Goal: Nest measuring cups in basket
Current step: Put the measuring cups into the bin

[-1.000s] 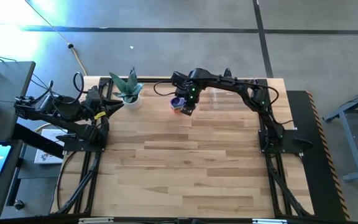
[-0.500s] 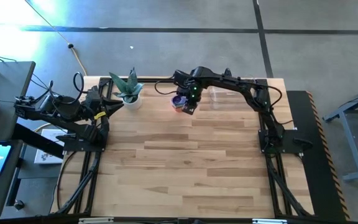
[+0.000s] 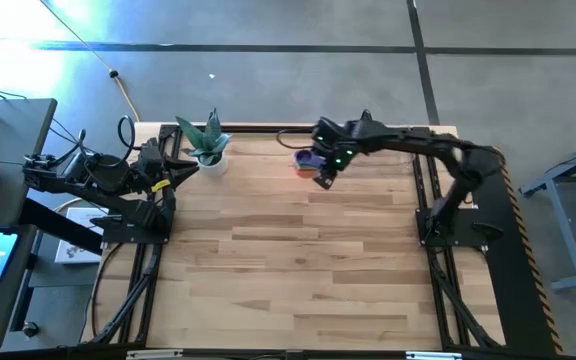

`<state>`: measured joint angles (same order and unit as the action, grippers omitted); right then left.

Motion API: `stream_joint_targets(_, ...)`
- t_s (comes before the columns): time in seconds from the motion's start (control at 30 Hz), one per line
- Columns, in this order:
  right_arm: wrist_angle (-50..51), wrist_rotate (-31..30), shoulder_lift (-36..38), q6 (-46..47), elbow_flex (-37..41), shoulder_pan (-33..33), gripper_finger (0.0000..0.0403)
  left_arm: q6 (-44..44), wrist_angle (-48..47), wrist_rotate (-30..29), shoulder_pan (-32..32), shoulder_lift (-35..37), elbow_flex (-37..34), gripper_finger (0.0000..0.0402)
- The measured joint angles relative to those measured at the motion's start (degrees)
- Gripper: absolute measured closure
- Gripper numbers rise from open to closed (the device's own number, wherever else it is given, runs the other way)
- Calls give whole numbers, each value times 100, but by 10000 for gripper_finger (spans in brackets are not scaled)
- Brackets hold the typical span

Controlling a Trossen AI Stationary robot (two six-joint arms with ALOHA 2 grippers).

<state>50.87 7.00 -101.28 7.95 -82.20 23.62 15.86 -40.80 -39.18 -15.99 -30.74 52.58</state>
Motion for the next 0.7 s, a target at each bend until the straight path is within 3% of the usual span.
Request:
stream_joint_targets(0.43,106,-619,2390,383,1739,569,279,0,2,2,-1,-1,0,355)
stream_joint_targets(0.7,272,-558,3186,-66,2201,1404,279,0,2,2,-1,0,0,355)
